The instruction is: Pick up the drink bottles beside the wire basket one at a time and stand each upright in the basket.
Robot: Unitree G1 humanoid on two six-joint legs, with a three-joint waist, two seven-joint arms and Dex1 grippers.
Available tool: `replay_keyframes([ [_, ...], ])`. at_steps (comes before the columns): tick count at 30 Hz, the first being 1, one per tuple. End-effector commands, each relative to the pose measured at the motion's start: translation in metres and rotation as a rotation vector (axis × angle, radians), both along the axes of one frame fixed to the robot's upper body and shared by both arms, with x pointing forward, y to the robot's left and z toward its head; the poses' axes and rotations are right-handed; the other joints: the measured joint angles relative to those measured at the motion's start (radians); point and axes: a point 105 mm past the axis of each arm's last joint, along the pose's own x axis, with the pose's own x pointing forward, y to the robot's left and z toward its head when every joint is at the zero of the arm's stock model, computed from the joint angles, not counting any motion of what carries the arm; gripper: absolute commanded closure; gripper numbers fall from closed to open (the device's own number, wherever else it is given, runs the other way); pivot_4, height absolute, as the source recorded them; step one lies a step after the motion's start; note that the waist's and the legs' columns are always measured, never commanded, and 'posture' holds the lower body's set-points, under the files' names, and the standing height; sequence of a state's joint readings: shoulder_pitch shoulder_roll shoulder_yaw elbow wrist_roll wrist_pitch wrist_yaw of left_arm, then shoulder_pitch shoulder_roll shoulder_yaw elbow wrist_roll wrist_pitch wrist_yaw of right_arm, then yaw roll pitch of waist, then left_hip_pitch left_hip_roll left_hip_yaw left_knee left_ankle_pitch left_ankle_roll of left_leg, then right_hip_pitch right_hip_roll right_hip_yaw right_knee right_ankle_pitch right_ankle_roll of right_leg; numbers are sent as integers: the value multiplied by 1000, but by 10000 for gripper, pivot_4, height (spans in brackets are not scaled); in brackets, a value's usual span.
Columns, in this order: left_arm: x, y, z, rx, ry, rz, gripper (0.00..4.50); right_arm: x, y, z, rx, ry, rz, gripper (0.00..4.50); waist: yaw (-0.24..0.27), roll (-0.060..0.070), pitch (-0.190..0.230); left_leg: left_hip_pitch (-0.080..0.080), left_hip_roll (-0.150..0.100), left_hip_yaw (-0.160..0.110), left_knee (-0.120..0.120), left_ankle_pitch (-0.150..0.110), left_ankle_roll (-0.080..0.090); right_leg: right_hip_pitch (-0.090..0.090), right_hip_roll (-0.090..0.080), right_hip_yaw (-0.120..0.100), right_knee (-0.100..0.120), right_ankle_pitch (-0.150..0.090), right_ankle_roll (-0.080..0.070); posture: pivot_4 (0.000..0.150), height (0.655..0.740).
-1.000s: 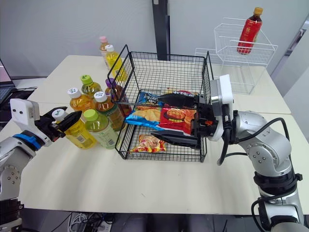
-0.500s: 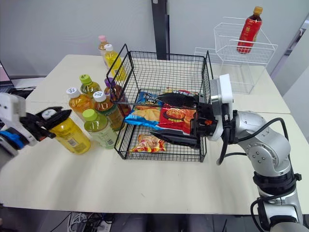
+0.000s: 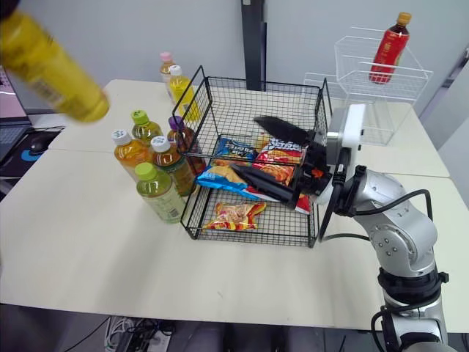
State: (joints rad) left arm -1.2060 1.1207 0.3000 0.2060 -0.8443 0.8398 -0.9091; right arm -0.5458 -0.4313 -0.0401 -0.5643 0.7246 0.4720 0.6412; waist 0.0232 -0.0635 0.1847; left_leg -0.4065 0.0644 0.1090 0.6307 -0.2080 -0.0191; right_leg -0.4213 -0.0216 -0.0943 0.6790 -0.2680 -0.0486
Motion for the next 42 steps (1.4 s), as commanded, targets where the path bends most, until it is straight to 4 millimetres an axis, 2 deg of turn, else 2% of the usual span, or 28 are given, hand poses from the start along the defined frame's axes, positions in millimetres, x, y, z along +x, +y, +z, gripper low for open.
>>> replay_keyframes([
  [1, 6, -20, 22, -2, -80, -50, 31172, -5, -10, 19, 79, -142, -139, 0, -1, 0, 0, 0, 0, 0, 0, 0, 0, 0, 0, 0, 0, 0, 0, 1500, 7400],
  [4, 21, -46, 35, -7, -117, -137, 31172, -8, -11, 19, 86, -193, -211, 0, -3, 0, 0, 0, 0, 0, 0, 2, -3, -1, 0, 0, 1, 0, 0, 1500, 7400],
  [7, 50, -84, 39, -42, -103, -216, 31172, -8, -16, 15, 91, -223, -321, 0, -3, 0, 0, -1, 0, -1, 1, 3, -4, -1, 0, -1, 1, 0, 0, 1500, 7400],
  [9, 58, -92, 39, -49, -91, -233, 31172, -8, -17, 15, 93, -241, -359, 0, -5, 1, 0, -1, -1, 0, 1, 3, -4, -1, 0, 0, 1, 0, 0, 1500, 7400],
  [14, 97, -168, 9, -34, -26, -311, 31172, -3, -27, 6, 115, -249, -537, 0, -21, 1, 1, -1, 0, 0, 2, 3, -4, -1, 0, 1, 1, 0, 0, 1500, 7400],
  [16, 108, -186, -4, -1, -13, -299, 31172, -1, -31, 5, 125, -253, -602, 0, -22, 1, 1, -1, -1, 0, 2, 3, -4, -1, 0, 1, 2, 0, 0, 1500, 7400],
  [21, 128, -216, -30, 37, 0, -227, 31172, -2, -36, 3, 168, -254, -681, 0, -46, 2, 1, -2, -1, 1, 3, 3, -5, -4, 1, 3, 2, 0, 0, 1500, 7400],
  [28, 135, -240, -50, 56, 26, -216, 31172, -4, -32, 0, 186, -246, -690, 0, -50, 3, 2, -2, -1, 0, 1, 4, -7, -4, 1, 2, 2, -1, 0, 1500, 7400],
  [35, 140, -243, -62, 80, 37, -191, 31172, -5, -31, -2, 182, -235, -682, 0, -51, 3, 2, -2, -1, 0, 1, 4, -7, -4, 1, 2, 3, -1, 0, 1500, 7400],
  [37, 140, -242, -62, 75, 41, -196, 23879, -4, -31, -3, 180, -231, -682, 0, -51, 3, 2, -2, -1, 0, 1, 4, -7, -4, 1, 2, 3, -1, 0, 1500, 7400],
  [42, 143, -236, -61, 46, 51, -181, 9081, -4, -30, -3, 177, -227, -671, 0, -51, 3, 2, -2, -1, 0, 2, 4, -7, -3, 1, 2, 3, -1, 0, 1500, 7400],
])
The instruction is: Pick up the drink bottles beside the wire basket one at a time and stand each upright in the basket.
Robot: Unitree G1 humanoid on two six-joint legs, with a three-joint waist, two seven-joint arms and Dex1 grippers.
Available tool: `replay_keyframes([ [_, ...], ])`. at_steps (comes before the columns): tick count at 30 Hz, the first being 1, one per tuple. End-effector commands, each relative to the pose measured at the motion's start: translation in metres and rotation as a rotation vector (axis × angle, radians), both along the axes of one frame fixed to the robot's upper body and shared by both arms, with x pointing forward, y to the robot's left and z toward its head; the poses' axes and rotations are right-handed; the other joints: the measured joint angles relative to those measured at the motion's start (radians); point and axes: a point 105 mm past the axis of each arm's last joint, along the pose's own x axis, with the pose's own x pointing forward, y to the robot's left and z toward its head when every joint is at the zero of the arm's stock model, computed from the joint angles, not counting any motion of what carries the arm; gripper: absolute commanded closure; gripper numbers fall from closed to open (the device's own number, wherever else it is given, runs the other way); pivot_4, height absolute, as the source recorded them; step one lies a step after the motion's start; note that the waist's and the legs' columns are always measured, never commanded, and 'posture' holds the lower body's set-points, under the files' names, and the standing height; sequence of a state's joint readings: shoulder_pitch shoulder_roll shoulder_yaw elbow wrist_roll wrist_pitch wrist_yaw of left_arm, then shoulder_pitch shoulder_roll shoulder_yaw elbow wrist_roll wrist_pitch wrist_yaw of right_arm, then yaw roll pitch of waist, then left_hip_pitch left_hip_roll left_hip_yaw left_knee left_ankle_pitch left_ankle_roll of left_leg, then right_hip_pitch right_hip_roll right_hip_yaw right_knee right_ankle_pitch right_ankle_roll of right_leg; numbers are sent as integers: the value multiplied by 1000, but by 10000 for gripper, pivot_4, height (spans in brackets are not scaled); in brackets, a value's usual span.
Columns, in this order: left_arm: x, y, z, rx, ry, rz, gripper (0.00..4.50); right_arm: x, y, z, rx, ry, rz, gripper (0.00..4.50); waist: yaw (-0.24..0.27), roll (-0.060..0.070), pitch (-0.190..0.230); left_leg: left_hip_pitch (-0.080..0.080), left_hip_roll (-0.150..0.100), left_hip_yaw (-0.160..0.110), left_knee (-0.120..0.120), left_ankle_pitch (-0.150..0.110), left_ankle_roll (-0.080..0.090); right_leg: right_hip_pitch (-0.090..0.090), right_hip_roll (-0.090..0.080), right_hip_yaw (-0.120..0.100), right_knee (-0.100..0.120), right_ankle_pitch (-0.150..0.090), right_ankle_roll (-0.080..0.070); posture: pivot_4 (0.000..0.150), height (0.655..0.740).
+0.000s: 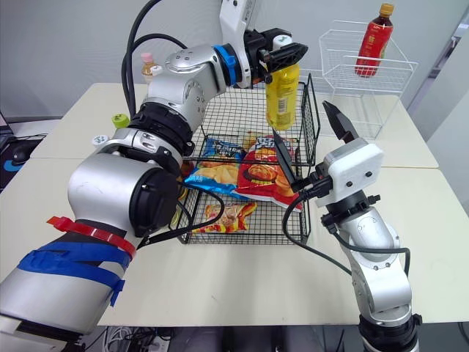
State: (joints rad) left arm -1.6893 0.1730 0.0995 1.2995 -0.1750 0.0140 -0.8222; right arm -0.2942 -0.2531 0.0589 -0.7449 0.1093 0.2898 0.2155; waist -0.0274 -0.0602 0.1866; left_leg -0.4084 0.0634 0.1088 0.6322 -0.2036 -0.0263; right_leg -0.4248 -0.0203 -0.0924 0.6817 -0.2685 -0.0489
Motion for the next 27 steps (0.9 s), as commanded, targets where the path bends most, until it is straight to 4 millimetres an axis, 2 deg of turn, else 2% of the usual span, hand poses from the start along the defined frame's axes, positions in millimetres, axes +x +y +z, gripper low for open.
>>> replay_keyframes([
  [1, -7, 3, 27, -31, -73, 5, 6122, -11, 0, 12, 15, -62, 16, 0, 0, 0, 0, 0, 0, 0, 0, 0, 0, 0, 0, 0, 0, 0, 0, 1500, 7400],
  [3, -6, 7, 29, -41, -75, 11, 230, -11, -1, 12, 17, -63, 19, 0, 0, 0, 0, 0, 0, 0, 0, 0, 0, 0, 0, 0, 0, 0, 0, 1500, 7400],
  [10, -11, 30, 44, -95, -83, -27, 230, -10, 2, 13, 12, -58, 47, 0, -2, 0, 0, 1, 0, 0, 0, 0, -1, 1, 0, 0, 1, 0, 0, 1500, 7400],
  [13, -18, 48, 52, -116, -103, -64, 230, -8, 3, 13, 5, -53, 63, 0, -4, 0, 0, 1, 0, 0, 0, 0, -1, 1, 0, 0, 1, 0, 0, 1500, 7400],
  [19, -38, 105, 72, -195, -191, -22, 230, -2, 15, 12, -30, -10, 196, 0, -7, 1, 0, 7, 1, 1, 0, 1, -1, 5, 0, 2, 2, 0, 0, 1500, 7400],
  [22, -55, 143, 75, -225, -233, 82, 230, 1, 21, 17, -62, -3, 296, 0, -8, 1, 0, 8, 1, 1, 0, 1, -1, 5, 0, 3, 5, 0, 0, 1500, 7400],
  [24, -66, 162, 75, -241, -245, 152, 230, 4, 23, 18, -78, 11, 358, 0, -7, 1, 0, 8, 1, 1, 2, 1, -2, 5, 0, 4, 7, 0, 0, 1500, 7400],
  [27, -82, 214, 64, -264, -244, 363, 230, 4, 35, 14, -133, 76, 531, 0, -6, 1, 0, 8, 1, 1, 4, 1, -2, 5, 0, 3, 9, 0, 0, 1500, 7400],
])
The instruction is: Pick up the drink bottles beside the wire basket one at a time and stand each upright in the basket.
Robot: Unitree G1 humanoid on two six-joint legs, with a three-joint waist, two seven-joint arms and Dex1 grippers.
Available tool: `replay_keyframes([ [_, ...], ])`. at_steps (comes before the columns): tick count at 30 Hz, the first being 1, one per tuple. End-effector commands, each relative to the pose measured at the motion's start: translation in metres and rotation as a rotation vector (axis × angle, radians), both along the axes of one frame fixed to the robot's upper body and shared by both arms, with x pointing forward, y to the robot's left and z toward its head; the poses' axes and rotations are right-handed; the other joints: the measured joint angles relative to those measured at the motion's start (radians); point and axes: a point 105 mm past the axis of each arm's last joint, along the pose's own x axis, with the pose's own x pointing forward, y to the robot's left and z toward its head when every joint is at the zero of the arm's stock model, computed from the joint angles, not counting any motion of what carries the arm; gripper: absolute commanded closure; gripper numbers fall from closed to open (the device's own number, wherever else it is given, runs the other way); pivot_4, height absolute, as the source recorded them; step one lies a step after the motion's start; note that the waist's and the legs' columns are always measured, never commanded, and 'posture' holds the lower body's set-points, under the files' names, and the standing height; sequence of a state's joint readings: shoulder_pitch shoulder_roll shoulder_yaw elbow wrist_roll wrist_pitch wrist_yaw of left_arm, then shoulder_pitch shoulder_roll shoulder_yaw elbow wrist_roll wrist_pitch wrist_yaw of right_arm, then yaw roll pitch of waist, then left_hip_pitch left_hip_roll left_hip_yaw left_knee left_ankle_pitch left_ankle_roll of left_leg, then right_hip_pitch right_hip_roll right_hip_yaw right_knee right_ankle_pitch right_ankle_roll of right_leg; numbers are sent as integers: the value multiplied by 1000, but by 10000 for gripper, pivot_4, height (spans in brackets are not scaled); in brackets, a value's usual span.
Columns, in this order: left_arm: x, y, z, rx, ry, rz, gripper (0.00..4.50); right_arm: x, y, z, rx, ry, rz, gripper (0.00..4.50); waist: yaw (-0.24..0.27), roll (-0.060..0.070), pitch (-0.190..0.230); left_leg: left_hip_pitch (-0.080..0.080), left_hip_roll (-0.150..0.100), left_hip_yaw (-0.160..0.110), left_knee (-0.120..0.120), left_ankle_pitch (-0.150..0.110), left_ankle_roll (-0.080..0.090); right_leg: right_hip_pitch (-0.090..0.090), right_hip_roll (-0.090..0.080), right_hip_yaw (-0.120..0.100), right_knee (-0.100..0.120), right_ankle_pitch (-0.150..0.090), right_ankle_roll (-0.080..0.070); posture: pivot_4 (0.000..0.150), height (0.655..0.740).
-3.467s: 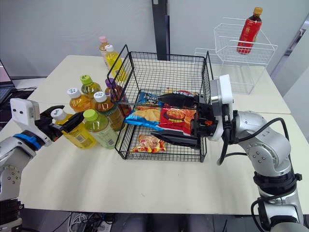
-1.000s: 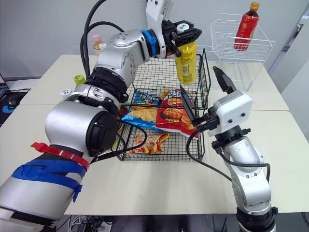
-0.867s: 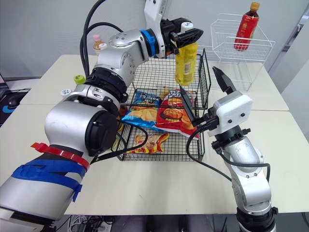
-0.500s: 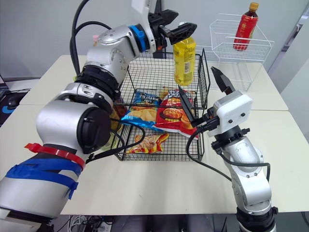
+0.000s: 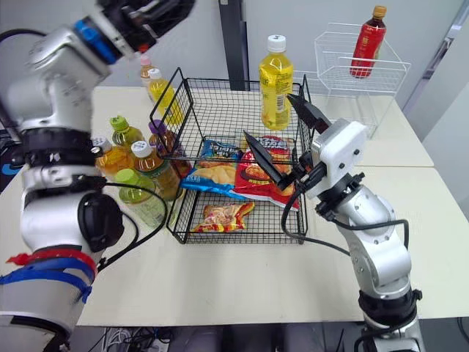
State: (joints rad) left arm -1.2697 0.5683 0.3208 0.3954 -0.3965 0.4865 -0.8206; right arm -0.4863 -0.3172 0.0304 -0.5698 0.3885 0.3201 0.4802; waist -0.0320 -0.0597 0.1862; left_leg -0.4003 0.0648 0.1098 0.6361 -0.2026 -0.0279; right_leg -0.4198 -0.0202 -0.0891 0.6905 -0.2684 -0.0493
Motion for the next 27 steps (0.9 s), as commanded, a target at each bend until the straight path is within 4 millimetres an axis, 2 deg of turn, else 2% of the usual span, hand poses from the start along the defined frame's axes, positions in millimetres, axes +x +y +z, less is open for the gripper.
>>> replay_keyframes([
  [1, -37, 61, 6, -37, -59, 252, 230, -9, 12, 2, -69, 35, 225, 0, -2, 0, 0, 0, 0, 1, 0, 0, 0, 0, 0, 2, 1, 0, 0, 1500, 7400],
  [3, -54, 91, -11, -20, -38, 391, 230, -12, 16, -2, -112, 74, 334, 0, -8, 0, -1, 3, 0, 2, 0, 0, 0, 0, 0, 4, 2, 0, 0, 1500, 7400],
  [7, -99, 130, -49, -3, 17, 557, 230, -15, 24, -3, -157, 126, 501, 0, 0, 0, -1, 2, 1, 0, 0, 0, 0, 0, 0, 1, 5, 0, -1, 1500, 7400],
  [11, -134, 146, -90, -12, 113, 619, 230, -15, 29, -5, -210, 147, 590, 0, 6, -3, -3, 1, 1, 0, 1, -2, 3, 0, -1, -1, 5, 0, -1, 1500, 7400],
  [14, -159, 156, -134, -41, 245, 657, 230, -15, 31, -9, -241, 163, 644, 0, 16, -3, -3, 2, 1, -1, 2, -3, 4, 1, -2, -2, 4, -1, -1, 1500, 7400],
  [17, -177, 156, -161, -77, 328, 678, 230, -13, 33, -10, -253, 155, 657, 0, 18, -4, -4, 2, 1, -1, 2, -3, 5, 3, -2, -2, 3, -1, -1, 1500, 7400],
  [22, -192, 155, -179, -114, 387, 700, 230, -10, 34, -10, -248, 146, 657, 0, 31, -6, -4, 2, 1, -3, 3, -3, 5, 3, -2, -3, 3, -1, -1, 1500, 7400],
  [27, -183, 153, -177, -120, 391, 681, 230, -11, 34, -11, -245, 146, 652, 0, 32, -5, -4, 2, 1, -4, 3, -3, 5, 3, -1, -4, 3, -1, -1, 1500, 7400],
])
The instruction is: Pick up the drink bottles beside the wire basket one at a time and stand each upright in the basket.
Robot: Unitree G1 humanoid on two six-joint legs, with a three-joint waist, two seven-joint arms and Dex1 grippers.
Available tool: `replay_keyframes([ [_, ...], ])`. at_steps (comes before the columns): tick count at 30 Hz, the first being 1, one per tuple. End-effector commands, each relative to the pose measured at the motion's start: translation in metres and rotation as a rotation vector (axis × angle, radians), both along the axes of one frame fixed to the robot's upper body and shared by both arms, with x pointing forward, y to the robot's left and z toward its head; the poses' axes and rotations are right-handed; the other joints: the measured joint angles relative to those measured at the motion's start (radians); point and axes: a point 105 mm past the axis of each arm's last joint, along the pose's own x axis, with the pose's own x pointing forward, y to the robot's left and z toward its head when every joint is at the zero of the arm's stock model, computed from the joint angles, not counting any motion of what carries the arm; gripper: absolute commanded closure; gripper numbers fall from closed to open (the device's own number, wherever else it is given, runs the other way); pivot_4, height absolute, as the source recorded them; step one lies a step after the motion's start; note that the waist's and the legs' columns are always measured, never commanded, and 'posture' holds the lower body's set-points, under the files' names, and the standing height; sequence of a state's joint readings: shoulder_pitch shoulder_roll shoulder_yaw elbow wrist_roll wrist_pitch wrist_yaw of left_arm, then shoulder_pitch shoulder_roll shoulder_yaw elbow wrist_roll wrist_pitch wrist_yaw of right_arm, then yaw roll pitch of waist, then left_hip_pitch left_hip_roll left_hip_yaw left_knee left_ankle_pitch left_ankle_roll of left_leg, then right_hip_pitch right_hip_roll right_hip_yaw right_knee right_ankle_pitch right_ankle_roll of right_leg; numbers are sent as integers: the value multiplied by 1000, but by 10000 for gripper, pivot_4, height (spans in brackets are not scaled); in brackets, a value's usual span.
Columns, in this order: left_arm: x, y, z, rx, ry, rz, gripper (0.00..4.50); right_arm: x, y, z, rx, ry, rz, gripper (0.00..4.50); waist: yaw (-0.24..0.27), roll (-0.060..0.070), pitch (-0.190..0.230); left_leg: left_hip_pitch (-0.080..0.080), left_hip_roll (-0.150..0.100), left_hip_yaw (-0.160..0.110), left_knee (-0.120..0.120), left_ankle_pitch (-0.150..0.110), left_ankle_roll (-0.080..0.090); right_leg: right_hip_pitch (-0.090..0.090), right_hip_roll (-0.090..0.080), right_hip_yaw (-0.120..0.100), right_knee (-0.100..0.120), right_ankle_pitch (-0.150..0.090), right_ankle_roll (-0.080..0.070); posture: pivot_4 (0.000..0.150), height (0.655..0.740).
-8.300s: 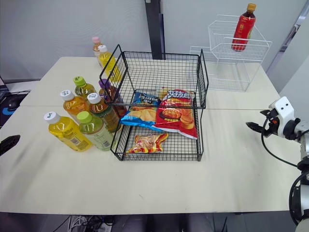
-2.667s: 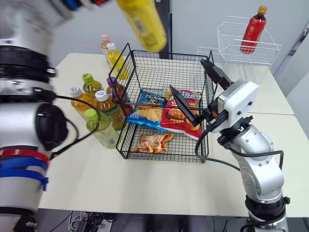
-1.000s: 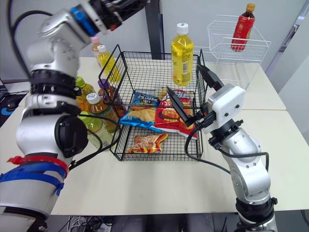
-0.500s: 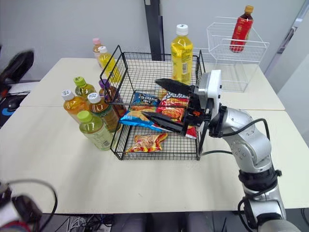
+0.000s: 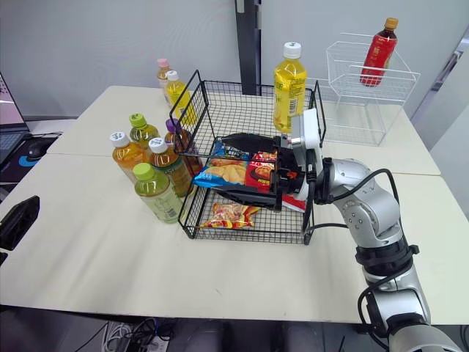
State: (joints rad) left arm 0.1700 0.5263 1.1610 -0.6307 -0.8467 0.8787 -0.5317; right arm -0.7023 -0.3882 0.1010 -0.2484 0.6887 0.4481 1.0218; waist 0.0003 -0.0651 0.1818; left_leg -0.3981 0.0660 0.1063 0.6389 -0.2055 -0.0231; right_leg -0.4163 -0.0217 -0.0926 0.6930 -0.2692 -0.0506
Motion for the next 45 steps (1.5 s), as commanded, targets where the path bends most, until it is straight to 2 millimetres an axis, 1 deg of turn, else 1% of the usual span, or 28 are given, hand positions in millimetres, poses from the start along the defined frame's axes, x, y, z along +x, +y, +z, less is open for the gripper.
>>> replay_keyframes([
  [1, 9, -7, 14, 38, -45, -30, 230, -5, -1, 12, 24, -57, -3, 0, 1, 0, 0, 0, 0, 0, 0, 0, 0, 0, 0, 0, 0, 0, 0, 1500, 7400],
  [5, 33, -3, 17, 50, -35, -35, 230, -4, -1, 10, 20, -74, -39, 0, 2, 0, 0, 0, 0, 0, 0, 0, 0, 0, 0, 0, -1, 0, 0, 1500, 7400],
  [7, 49, 1, 17, 67, -19, -23, 230, -4, -1, 9, 21, -77, -55, 0, 2, 1, 0, 0, 0, 0, -1, 0, 0, 0, 0, 0, -1, 0, 0, 1500, 7400],
  [9, 72, 3, 18, 88, -10, -20, 230, -3, -1, 9, 20, -78, -73, 0, 2, 1, 1, -1, 0, 0, -2, 0, 0, 0, 0, 0, -3, 0, 0, 1500, 7400],
  [12, 101, -3, 21, 103, -17, -56, 230, -5, -1, 9, 21, -82, -93, 0, 3, 1, 1, -2, 0, 0, -3, 0, 0, -1, 1, -1, -4, 0, 0, 1500, 7400],
  [15, 127, -13, 20, 126, -10, -112, 230, -7, 0, 9, 21, -86, -106, 0, 3, 1, 1, -3, 0, 1, -4, 0, 0, -2, 1, 0, -6, 0, 1, 1500, 7400],
  [18, 147, -20, 21, 141, -15, -148, 230, -8, 0, 10, 23, -89, -120, 0, 1, 1, 0, -3, 0, 2, -7, -1, 1, -2, 0, 0, -10, 1, 1, 1500, 7400],
  [22, 175, -35, 21, 164, -16, -192, 230, -7, -3, 10, 18, -96, -145, 0, -2, 1, 0, -3, 0, 3, -9, -1, 1, -3, 1, 0, -11, 1, 1, 1500, 7400],
  [24, 185, -39, 20, 176, -6, -198, 230, -7, -4, 10, 16, -98, -157, 0, -2, 1, 1, -3, 0, 3, -9, -1, 1, -3, 1, 0, -11, 1, 1, 1500, 7400],
  [29, 198, -41, 13, 194, 28, -195, 230, -8, -7, 11, 14, -102, -182, 0, -5, 1, 1, -3, 0, 4, -9, -1, 1, -3, 1, 0, -11, 1, 1, 1500, 7400],
  [39, 202, -40, 9, 197, 40, -206, 230, -10, -8, 11, 10, -104, -204, 0, -3, 1, 1, -4, 0, 3, -9, 0, 1, -3, 1, 0, -11, 1, 1, 1500, 7400],
  [40, 202, -39, 9, 197, 40, -206, 4097, -10, -8, 10, 8, -105, -204, 0, -3, 1, 1, -4, 0, 3, -9, 0, 1, -3, 1, 0, -11, 1, 1, 1500, 7400],
  [41, 202, -39, 9, 197, 39, -208, 6182, -10, -8, 10, 9, -104, -203, 0, -3, 1, 1, -4, 0, 3, -9, 0, 1, -3, 1, 0, -11, 1, 1, 1500, 7400],
  [45, 202, -39, 9, 202, 37, -213, 18477, -11, -7, 11, 12, -104, -200, 0, -3, 1, 1, -4, 0, 4, -9, 0, 1, -3, 1, 0, -11, 1, 1, 1500, 7400],
])
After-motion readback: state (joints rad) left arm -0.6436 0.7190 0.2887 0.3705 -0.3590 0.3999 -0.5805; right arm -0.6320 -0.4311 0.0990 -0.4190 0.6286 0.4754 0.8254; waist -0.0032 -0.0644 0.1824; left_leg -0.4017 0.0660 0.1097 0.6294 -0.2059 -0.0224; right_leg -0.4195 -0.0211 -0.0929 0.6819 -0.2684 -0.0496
